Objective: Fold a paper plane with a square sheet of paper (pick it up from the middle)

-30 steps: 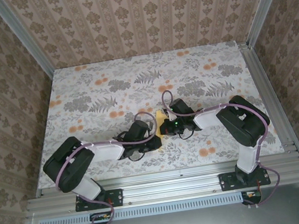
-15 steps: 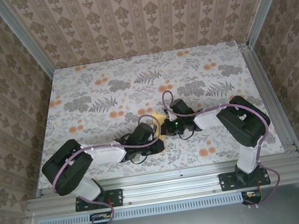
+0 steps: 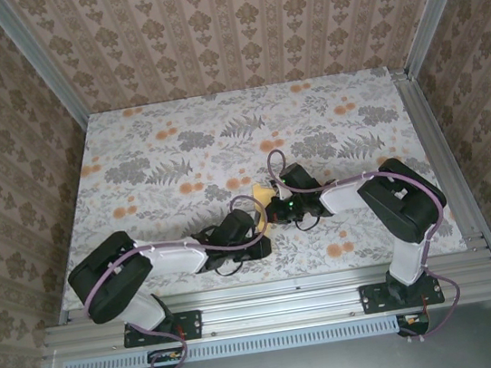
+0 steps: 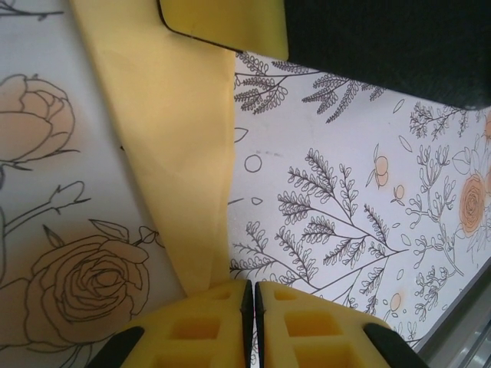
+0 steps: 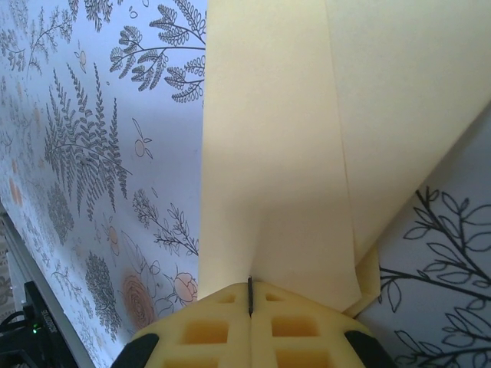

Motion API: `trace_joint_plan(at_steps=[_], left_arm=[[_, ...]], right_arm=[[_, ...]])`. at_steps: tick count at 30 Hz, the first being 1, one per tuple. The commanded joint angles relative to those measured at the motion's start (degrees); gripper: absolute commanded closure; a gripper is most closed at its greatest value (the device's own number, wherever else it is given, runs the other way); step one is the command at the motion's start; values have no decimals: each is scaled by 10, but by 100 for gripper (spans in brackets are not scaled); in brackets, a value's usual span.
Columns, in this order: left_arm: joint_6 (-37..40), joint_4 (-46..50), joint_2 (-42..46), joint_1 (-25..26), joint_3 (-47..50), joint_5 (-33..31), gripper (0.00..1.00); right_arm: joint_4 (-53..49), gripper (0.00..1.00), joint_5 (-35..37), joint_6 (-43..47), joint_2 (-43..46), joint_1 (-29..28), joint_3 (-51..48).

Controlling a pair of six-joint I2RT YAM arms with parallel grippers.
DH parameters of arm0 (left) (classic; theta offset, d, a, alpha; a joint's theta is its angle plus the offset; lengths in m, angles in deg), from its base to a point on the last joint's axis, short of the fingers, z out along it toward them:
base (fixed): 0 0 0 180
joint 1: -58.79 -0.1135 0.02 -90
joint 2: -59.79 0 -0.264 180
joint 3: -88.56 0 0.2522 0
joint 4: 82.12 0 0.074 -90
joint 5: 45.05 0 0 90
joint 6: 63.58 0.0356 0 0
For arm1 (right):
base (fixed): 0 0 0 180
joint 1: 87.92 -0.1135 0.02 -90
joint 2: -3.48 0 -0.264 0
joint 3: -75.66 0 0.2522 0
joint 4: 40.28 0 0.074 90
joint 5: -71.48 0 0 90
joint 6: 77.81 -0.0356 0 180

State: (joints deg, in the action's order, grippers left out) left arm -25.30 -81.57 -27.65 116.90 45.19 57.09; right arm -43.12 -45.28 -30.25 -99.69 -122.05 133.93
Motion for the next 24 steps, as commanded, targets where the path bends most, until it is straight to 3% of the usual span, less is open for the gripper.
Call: trace_joint_plan(at_steps=[1, 8, 14, 19, 24], left_arm=[[-17, 30, -5, 17, 32, 23, 87], [33, 169, 99, 20, -33, 10, 85], [67, 226, 171, -44, -62, 23, 81], [106, 284, 165, -89, -99, 22, 77], [123, 306, 134, -97, -132, 18, 69]], right_arm=[[-119, 100, 61, -1, -21, 2, -35], [-118, 100, 53, 0, -15, 1, -31], [-153, 100, 36, 14, 20, -3, -5], [-191, 84, 28, 17, 73, -3, 18], [-224, 73, 39, 20, 138, 9, 19]])
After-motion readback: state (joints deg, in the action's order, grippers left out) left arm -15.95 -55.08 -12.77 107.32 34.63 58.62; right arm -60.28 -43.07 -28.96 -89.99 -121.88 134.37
